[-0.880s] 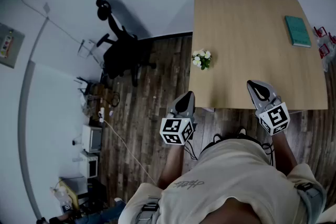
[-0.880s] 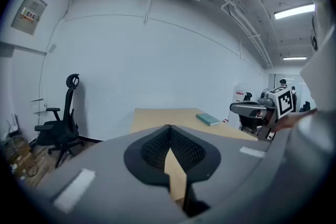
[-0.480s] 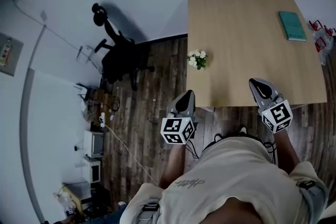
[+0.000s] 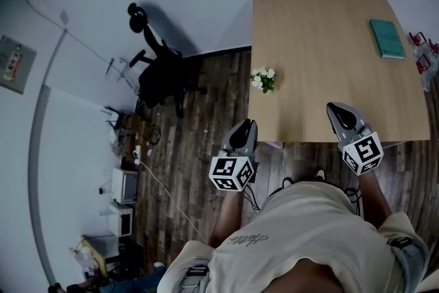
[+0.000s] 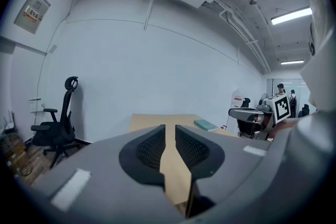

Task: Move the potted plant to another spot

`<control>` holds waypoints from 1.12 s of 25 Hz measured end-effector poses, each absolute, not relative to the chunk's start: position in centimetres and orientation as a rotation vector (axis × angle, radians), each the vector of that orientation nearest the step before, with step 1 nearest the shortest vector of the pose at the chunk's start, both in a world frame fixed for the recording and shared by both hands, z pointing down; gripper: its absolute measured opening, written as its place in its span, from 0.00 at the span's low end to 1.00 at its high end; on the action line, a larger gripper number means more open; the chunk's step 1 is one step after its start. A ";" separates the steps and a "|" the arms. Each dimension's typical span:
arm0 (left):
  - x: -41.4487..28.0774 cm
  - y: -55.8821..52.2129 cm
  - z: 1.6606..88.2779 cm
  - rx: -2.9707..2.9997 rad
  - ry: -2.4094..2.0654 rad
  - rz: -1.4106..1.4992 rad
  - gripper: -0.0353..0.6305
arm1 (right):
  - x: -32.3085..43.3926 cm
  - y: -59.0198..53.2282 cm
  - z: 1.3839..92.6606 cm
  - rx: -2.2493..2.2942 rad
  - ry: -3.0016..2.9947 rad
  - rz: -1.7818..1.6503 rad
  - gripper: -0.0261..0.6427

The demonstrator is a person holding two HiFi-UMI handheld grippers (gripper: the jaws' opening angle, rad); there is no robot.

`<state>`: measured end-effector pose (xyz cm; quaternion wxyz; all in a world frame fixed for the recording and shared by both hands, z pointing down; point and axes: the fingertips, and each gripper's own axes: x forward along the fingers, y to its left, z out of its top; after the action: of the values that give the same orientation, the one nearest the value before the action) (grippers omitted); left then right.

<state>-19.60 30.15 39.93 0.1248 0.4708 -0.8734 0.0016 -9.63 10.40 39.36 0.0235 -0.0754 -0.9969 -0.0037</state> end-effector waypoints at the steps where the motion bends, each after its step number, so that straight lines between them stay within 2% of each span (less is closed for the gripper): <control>1: -19.6 30.0 40.0 1.378 -2.539 0.009 0.20 | -9.6 10.4 39.4 -0.233 -3.085 -0.013 0.04; 4: -19.7 29.2 40.6 1.399 -2.518 0.027 0.52 | -9.5 10.2 39.6 -0.223 -3.082 -0.014 0.04; 5: -19.6 28.9 40.6 1.411 -2.519 0.016 0.60 | -9.3 10.1 39.8 -0.217 -3.080 -0.012 0.04; 7: -19.5 28.2 40.3 1.437 -2.529 -0.006 0.66 | -8.9 9.6 40.1 -0.200 -3.076 -0.007 0.04; 16: -19.9 26.0 39.7 1.407 -2.604 0.026 0.70 | -8.7 7.1 40.0 -0.212 -3.082 0.004 0.04; 28: -19.2 24.1 40.9 1.271 -2.640 0.037 0.62 | -8.8 4.3 41.4 -0.336 -3.066 0.032 0.04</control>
<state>-19.16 24.09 40.93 0.1057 0.4313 -0.8959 0.0126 -8.83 4.31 41.44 0.0287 -0.1090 -0.9936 0.0104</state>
